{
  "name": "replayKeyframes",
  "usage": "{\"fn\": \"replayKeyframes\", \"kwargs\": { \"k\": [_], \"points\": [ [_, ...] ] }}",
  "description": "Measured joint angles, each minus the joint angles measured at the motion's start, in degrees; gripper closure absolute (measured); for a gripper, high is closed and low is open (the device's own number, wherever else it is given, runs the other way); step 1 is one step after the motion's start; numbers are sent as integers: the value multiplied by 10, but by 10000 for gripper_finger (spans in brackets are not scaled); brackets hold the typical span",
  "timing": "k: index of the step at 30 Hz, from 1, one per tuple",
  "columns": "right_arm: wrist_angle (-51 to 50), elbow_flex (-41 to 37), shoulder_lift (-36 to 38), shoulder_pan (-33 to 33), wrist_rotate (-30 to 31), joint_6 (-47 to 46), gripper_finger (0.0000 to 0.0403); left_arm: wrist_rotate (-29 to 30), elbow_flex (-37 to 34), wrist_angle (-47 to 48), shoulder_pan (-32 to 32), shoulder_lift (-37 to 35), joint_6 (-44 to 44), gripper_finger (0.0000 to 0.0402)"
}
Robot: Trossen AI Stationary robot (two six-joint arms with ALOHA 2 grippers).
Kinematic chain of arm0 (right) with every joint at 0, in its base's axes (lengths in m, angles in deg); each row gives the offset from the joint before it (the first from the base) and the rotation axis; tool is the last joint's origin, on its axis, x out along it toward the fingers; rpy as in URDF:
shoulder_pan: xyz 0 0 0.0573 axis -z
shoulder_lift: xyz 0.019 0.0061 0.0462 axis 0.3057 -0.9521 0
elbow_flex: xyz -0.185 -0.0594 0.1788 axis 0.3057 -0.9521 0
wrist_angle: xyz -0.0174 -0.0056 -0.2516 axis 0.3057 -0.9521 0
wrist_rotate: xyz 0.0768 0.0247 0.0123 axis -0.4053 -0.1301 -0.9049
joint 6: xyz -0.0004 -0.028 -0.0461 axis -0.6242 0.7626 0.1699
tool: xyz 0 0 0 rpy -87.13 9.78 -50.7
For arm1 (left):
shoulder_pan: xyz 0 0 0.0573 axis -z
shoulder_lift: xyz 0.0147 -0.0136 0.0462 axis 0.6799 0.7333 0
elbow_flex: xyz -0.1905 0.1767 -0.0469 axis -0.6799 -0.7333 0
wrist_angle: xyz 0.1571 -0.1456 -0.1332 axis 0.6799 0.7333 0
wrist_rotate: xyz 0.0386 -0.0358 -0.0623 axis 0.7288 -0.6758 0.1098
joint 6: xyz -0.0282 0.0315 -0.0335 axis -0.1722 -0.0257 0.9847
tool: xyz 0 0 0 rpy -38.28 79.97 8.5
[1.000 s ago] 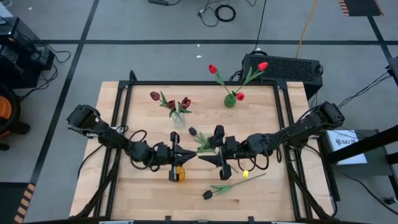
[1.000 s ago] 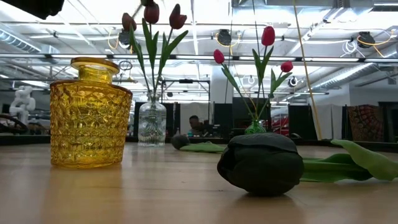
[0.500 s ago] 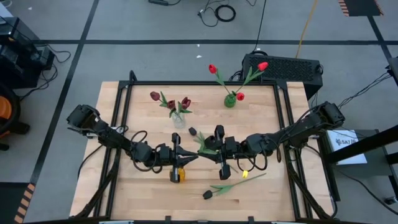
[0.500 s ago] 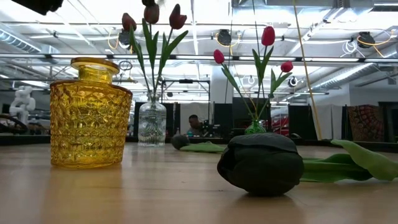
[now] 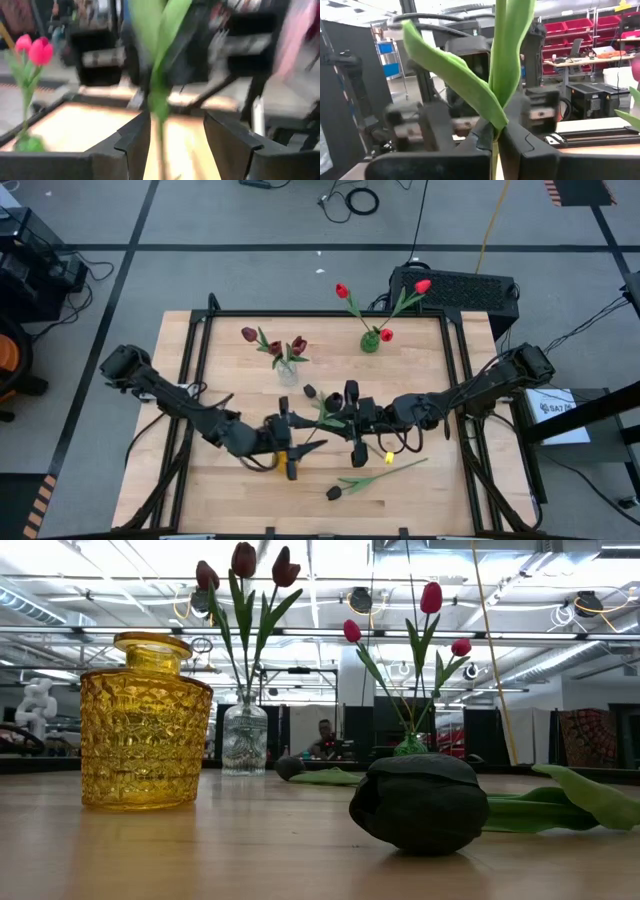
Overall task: Sort flowers into vase by color
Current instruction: Put the top left black tulip into the yellow vase
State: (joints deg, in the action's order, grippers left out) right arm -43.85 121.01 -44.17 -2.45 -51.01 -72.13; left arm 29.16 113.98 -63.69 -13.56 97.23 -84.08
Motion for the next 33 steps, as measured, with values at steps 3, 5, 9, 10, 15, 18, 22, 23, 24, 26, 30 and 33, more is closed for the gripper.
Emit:
{"fn": "replayKeyframes", "kwargs": {
  "k": [3,5,9,10,15,18,22,23,24,26,30,33],
  "points": [
    [-35,14,0,-1,-2,0,402,7,35,69,-1,1,6,210],
    [-56,21,0,-1,-2,0,402,7,40,69,0,-1,6,210],
    [-62,25,0,-1,-2,0,397,8,40,91,8,-8,6,220],
    [-65,25,0,-1,-2,0,396,7,40,95,9,-9,10,227],
    [-71,25,0,-1,-2,-3,396,6,40,121,9,-9,21,282],
    [-76,25,0,-1,-3,-5,395,6,40,124,6,-9,21,325],
    [-82,25,0,-1,-3,-2,395,7,40,129,5,-10,13,385],
    [-84,25,0,-1,-3,3,394,6,40,131,5,-11,9,390],
    [-86,25,0,-1,-5,5,392,6,40,132,5,-11,7,390],
    [-95,25,1,0,-14,6,379,2,40,141,6,-16,5,387],
    [-149,35,9,0,-34,-1,322,-7,39,170,13,-40,10,389],
    [-188,37,24,-2,-34,0,270,6,39,216,25,-65,32,390]
  ]
}}
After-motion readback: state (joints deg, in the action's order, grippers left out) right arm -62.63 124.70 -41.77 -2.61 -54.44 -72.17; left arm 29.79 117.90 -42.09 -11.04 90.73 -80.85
